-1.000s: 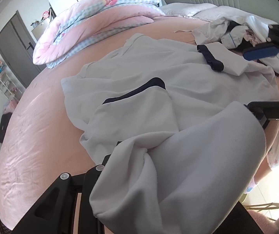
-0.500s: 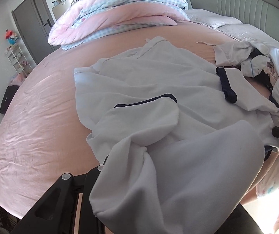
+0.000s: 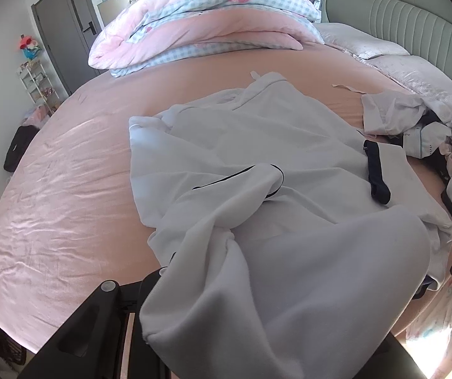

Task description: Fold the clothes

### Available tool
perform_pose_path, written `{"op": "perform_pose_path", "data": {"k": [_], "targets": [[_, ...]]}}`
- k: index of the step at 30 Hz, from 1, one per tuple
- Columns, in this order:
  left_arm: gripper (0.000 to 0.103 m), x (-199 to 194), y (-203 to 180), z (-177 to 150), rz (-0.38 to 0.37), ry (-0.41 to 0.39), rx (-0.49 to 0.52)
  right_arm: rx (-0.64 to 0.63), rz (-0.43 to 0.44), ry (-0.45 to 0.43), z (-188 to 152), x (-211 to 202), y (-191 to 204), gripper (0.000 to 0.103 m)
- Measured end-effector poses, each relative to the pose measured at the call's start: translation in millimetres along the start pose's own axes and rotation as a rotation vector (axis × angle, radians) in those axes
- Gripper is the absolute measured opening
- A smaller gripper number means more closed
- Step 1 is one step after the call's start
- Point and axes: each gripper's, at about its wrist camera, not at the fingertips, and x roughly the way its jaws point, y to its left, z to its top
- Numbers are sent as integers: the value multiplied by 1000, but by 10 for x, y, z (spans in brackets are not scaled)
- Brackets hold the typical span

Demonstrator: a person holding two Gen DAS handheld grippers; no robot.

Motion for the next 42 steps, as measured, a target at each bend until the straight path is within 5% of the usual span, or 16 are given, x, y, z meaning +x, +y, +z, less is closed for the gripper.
{"op": "perform_pose_path", "data": {"k": [9, 18, 23, 35, 39, 42], "targets": [[23, -19, 36, 22, -17, 16, -8, -230, -177, 23, 0, 192, 334, 65], [23, -46, 94, -44, -42, 32, -2, -693, -459, -118, 11, 385, 824, 65], [23, -25, 78, -114, -29, 45, 31, -831, -517, -163, 5, 463, 935, 65], [23, 23, 29, -185, -14, 73, 79, -835, -544, -133, -156, 458, 887, 65], [23, 30, 12, -181, -5, 75, 86, -769, -546, -149, 22, 518, 816, 80], [23, 34, -17, -188, 5, 76, 95, -740, -493, -147, 91, 508, 757, 81]]}}
